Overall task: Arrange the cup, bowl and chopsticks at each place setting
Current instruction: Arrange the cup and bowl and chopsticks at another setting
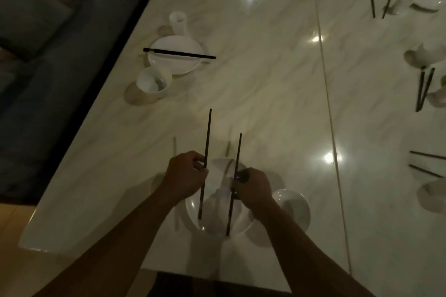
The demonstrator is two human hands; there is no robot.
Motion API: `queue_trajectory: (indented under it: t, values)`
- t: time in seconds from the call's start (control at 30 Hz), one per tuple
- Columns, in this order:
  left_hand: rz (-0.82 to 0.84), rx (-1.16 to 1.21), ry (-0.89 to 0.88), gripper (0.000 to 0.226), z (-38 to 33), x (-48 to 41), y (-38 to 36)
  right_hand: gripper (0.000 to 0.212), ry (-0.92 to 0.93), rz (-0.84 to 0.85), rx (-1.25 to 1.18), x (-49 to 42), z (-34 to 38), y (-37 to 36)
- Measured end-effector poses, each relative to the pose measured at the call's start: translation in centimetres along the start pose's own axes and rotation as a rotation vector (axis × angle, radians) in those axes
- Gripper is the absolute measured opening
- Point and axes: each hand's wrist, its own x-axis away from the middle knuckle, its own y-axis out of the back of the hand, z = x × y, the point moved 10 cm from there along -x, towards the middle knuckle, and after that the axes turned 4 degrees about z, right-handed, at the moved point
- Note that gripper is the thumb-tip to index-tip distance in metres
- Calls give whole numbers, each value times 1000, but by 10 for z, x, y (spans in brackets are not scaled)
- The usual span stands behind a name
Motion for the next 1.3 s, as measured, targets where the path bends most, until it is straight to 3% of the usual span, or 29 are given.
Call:
queue_trajectory:
  t: [0.27, 0.43, 0.57, 1.3]
  values:
    - [4, -24, 32, 22, 17, 42, -16, 27, 106, -16, 142, 18, -16, -15]
    - [-4, -25, 47, 20, 25, 51, -12, 7, 112, 19, 163, 13, -21, -17]
    - [9, -50, 47, 20, 30, 56, -9, 15, 113, 24, 165, 9, -24, -21]
    - [128, -93, 51, 26, 34, 43, -43, 12, 109, 8, 150, 16, -25, -23]
